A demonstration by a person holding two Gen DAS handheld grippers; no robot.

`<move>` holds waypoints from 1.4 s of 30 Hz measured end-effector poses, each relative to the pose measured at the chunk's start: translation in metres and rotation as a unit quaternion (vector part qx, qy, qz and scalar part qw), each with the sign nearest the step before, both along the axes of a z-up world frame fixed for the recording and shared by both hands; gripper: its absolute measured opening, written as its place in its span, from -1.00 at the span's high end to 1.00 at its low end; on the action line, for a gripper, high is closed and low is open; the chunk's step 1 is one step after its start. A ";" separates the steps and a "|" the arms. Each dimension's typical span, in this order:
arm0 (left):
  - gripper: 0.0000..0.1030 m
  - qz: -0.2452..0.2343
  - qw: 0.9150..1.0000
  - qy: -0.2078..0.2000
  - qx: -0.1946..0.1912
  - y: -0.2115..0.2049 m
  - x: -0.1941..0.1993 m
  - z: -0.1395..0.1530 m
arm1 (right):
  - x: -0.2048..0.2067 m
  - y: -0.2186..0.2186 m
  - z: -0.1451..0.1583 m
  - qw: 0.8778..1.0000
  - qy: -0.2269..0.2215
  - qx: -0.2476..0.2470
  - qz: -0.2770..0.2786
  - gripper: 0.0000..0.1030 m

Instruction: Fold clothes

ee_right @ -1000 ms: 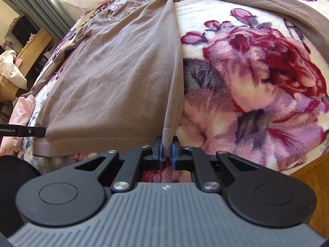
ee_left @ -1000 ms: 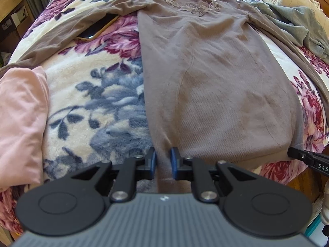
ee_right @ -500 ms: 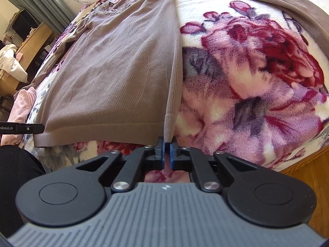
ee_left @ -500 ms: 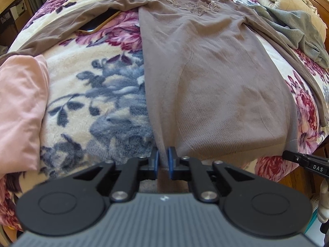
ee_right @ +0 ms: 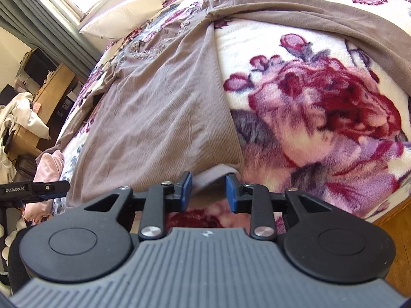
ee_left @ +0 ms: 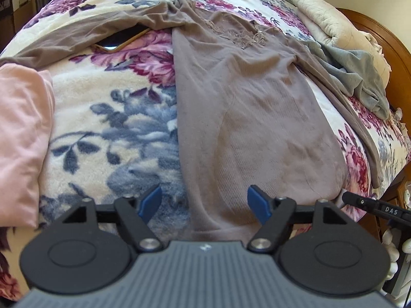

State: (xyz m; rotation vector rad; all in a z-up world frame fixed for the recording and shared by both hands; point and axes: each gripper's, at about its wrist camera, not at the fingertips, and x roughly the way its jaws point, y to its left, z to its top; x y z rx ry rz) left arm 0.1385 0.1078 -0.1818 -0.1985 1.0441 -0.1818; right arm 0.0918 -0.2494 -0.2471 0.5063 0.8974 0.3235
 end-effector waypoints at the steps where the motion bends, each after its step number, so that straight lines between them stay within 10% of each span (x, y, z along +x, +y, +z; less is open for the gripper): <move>1: -0.43 -0.003 1.000 0.004 0.001 -0.001 0.004 -0.002 | 0.002 -0.001 0.001 1.000 -0.002 0.007 -0.005 0.34; 12: 0.27 -0.028 0.998 0.049 0.005 -0.005 0.011 -0.017 | -0.001 -0.007 0.016 0.996 -0.059 0.007 -0.063 0.34; 18: 0.22 -0.028 0.998 0.059 -0.003 -0.001 0.012 -0.019 | -0.014 -0.019 0.021 0.987 -0.109 -0.003 -0.116 0.14; 27: 0.08 -0.035 0.997 0.072 -0.019 0.001 0.014 -0.022 | 0.014 -0.020 -0.032 0.996 0.018 0.058 -0.059 -0.12; 29: 0.23 -0.046 0.996 0.071 0.006 -0.006 0.013 -0.020 | 0.010 -0.013 -0.035 0.997 0.013 0.044 -0.055 -0.08; 34: 0.81 -0.058 0.996 0.066 0.018 -0.012 0.007 -0.020 | -0.001 -0.006 -0.037 0.998 -0.001 0.028 -0.055 0.83; 42: 0.90 -0.046 0.997 0.046 0.035 -0.016 -0.012 -0.011 | -0.021 -0.006 -0.021 0.998 -0.022 0.024 -0.055 0.88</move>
